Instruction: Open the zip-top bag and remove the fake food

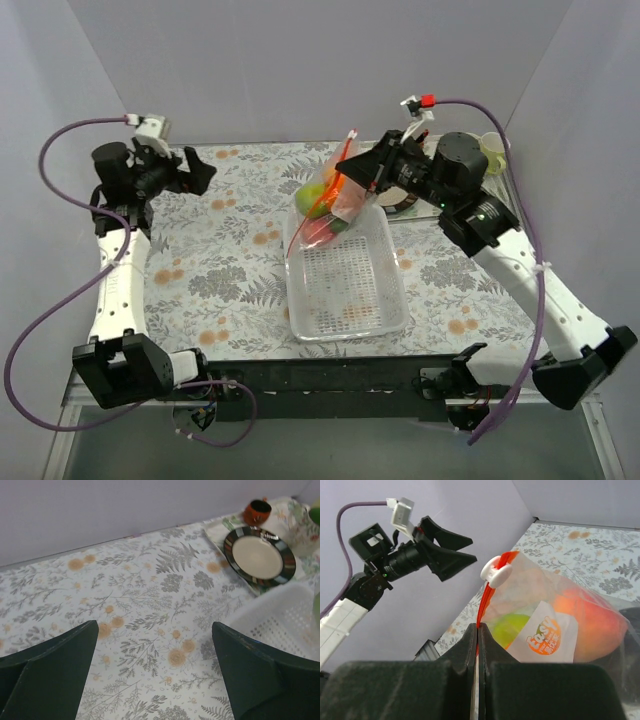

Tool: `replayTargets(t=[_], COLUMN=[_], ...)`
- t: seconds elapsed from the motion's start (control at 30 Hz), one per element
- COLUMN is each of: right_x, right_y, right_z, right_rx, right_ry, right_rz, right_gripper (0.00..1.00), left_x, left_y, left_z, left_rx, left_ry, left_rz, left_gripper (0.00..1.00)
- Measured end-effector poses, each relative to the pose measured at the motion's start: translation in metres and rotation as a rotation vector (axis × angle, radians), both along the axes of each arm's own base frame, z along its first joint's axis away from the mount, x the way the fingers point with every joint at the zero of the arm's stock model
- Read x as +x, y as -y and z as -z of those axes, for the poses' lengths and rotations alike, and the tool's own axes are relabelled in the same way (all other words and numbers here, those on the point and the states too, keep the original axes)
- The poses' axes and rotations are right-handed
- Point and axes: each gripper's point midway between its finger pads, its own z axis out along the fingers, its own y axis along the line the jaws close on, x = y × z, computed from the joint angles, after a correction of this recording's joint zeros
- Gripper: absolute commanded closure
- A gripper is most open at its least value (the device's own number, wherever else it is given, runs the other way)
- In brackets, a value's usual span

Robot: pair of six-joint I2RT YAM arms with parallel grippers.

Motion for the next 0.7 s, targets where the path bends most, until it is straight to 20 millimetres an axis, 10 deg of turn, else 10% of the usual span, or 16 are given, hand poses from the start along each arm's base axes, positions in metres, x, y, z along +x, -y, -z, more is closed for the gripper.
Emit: replayTargets(t=[0.17,0.43,0.7], right_x=[0.018,0.03,0.049], right_y=[-0.066,-0.193,-0.252], right_z=[0.015,0.065,0.113], right_rx=[-0.013,-0.075,-0.064], right_ry=[-0.023,-0.092,-0.179], right_rz=[-0.109,-0.315,-0.414], right_gripper=[0.99,0.99,0.99], left_x=[-0.012,-0.065,-0.086], left_y=[-0.061,-0.062,-0.12], left_z=[-0.018,-0.063,-0.113], left_rx=[-0.196,-0.294,-0.444], left_ry=[-0.049,0.043,0.116], left_rz=[-0.196,-0.205,-0.216], left_gripper=[0.02,0.02,0.05])
